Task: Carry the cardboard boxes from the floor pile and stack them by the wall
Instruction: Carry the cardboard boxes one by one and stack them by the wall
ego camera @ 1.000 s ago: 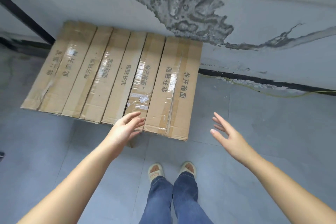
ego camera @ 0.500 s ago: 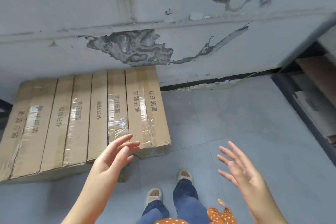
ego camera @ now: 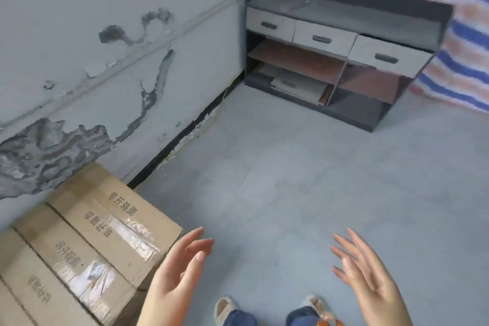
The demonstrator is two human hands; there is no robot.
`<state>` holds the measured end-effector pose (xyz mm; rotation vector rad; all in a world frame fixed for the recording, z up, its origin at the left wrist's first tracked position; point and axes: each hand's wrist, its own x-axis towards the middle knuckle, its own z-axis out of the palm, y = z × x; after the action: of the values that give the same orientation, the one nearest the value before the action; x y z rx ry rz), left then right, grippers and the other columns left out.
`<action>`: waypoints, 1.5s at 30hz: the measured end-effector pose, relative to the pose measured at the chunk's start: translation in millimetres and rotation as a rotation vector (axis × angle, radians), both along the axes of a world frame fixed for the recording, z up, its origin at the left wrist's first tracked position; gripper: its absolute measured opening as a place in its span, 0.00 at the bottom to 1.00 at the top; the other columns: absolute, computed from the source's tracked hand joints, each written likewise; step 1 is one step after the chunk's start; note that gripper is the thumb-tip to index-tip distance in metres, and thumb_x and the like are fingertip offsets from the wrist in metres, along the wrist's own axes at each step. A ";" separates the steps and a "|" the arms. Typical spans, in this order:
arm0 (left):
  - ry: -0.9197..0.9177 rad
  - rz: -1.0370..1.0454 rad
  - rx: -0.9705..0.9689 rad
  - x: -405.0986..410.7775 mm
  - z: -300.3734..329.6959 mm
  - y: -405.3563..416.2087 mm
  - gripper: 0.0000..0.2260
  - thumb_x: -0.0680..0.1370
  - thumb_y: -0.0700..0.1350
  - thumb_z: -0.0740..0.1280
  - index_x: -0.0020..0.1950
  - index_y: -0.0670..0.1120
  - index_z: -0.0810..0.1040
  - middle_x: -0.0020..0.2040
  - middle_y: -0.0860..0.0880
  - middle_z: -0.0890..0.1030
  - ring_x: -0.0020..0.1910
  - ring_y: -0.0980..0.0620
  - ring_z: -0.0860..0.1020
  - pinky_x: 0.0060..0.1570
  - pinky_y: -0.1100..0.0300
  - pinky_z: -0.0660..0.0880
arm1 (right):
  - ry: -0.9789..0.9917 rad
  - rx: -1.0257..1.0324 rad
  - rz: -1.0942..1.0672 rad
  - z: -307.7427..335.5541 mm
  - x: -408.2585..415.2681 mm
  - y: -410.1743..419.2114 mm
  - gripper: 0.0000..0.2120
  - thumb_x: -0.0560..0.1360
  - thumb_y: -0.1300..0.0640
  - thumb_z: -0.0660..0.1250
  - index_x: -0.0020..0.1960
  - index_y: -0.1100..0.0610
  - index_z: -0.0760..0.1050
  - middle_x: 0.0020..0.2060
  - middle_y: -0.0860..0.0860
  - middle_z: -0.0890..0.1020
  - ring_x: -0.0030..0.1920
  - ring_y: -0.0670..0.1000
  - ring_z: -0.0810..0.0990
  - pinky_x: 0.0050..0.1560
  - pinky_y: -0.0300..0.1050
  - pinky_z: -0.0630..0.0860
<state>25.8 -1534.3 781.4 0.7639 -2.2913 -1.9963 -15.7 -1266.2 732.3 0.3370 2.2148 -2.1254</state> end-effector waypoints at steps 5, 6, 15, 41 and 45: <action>0.028 -0.220 -0.022 -18.3 2.3 81.5 0.17 0.69 0.48 0.64 0.58 0.51 0.77 0.52 0.52 0.84 0.54 0.55 0.81 0.60 0.45 0.73 | 0.023 0.002 -0.231 -1.6 44.4 80.6 0.20 0.75 0.67 0.60 0.63 0.50 0.73 0.54 0.40 0.83 0.54 0.42 0.82 0.51 0.40 0.79; 0.035 -0.258 -0.029 -20.3 2.4 98.4 0.17 0.70 0.48 0.64 0.58 0.52 0.77 0.52 0.52 0.84 0.54 0.55 0.81 0.59 0.46 0.74 | 0.027 0.007 -0.260 -1.1 51.5 95.2 0.20 0.74 0.64 0.61 0.63 0.49 0.72 0.55 0.39 0.82 0.54 0.42 0.82 0.52 0.41 0.78; 0.101 -0.635 -0.005 0.9 -8.0 329.7 0.13 0.76 0.43 0.64 0.59 0.55 0.76 0.53 0.57 0.83 0.55 0.60 0.80 0.54 0.61 0.76 | -0.008 0.101 -0.516 14.1 148.1 299.3 0.22 0.76 0.68 0.61 0.63 0.47 0.72 0.55 0.41 0.83 0.56 0.41 0.81 0.57 0.45 0.76; 0.146 -1.272 0.050 -127.8 -13.3 797.5 0.16 0.78 0.38 0.63 0.56 0.59 0.78 0.51 0.55 0.84 0.54 0.58 0.80 0.60 0.47 0.73 | -0.046 0.061 -1.261 7.1 167.9 638.7 0.20 0.77 0.63 0.62 0.63 0.42 0.72 0.55 0.40 0.83 0.55 0.43 0.82 0.56 0.49 0.76; 0.159 -1.363 0.049 -166.6 -3.1 876.2 0.18 0.79 0.40 0.63 0.53 0.66 0.78 0.53 0.56 0.83 0.55 0.59 0.79 0.62 0.44 0.72 | -0.035 0.069 -1.320 12.7 138.9 701.6 0.19 0.77 0.58 0.63 0.64 0.39 0.71 0.57 0.38 0.81 0.57 0.43 0.80 0.57 0.48 0.75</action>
<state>-140.7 -658.1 778.3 -1.3097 -2.8986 -2.1796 123.2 -564.6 745.0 2.3070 2.2349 -2.2960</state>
